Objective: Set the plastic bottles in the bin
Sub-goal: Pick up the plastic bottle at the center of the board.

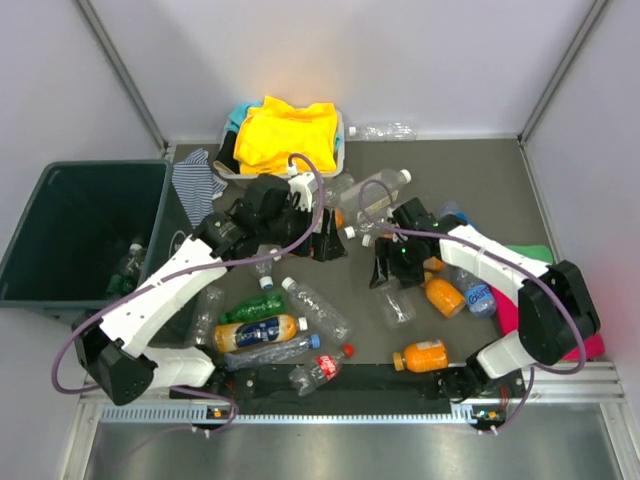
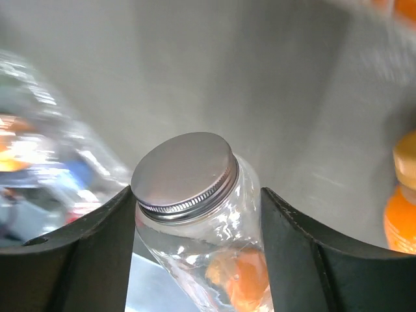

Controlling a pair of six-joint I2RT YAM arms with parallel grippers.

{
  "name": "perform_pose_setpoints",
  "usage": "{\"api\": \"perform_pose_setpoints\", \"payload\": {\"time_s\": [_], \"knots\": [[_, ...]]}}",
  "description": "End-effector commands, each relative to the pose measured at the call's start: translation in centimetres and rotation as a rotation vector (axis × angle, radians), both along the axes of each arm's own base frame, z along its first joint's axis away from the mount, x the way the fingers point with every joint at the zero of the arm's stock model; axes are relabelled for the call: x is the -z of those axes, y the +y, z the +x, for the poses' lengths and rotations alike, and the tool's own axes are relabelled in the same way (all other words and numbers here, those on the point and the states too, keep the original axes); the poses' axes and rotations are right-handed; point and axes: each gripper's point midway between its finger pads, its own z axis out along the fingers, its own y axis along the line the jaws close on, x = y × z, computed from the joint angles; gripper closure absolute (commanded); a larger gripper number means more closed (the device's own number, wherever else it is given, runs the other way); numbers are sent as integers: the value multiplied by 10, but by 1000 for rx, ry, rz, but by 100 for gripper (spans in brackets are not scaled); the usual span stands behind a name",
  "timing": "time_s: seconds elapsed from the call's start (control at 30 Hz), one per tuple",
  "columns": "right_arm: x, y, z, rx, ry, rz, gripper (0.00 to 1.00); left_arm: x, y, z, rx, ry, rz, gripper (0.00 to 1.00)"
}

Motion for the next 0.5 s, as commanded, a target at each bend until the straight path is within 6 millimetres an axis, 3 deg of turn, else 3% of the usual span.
{"api": "perform_pose_setpoints", "payload": {"time_s": [0.0, 0.07, 0.27, 0.37, 0.47], "knots": [[-63, 41, 36, 3, -142, 184, 66, -33, -17, -7, 23, -30, -197, 1], [-88, 51, 51, 32, -179, 262, 69, -26, -20, -11, 16, 13, -228, 1], [-161, 74, 87, 87, -256, 524, 70, -42, -39, -7, 31, 17, -390, 1], [-197, 89, 88, 39, -283, 636, 68, -38, -42, 6, -17, 12, -395, 1], [-219, 97, 87, 34, -270, 711, 68, -33, -42, 18, -69, 10, -378, 1]]}}
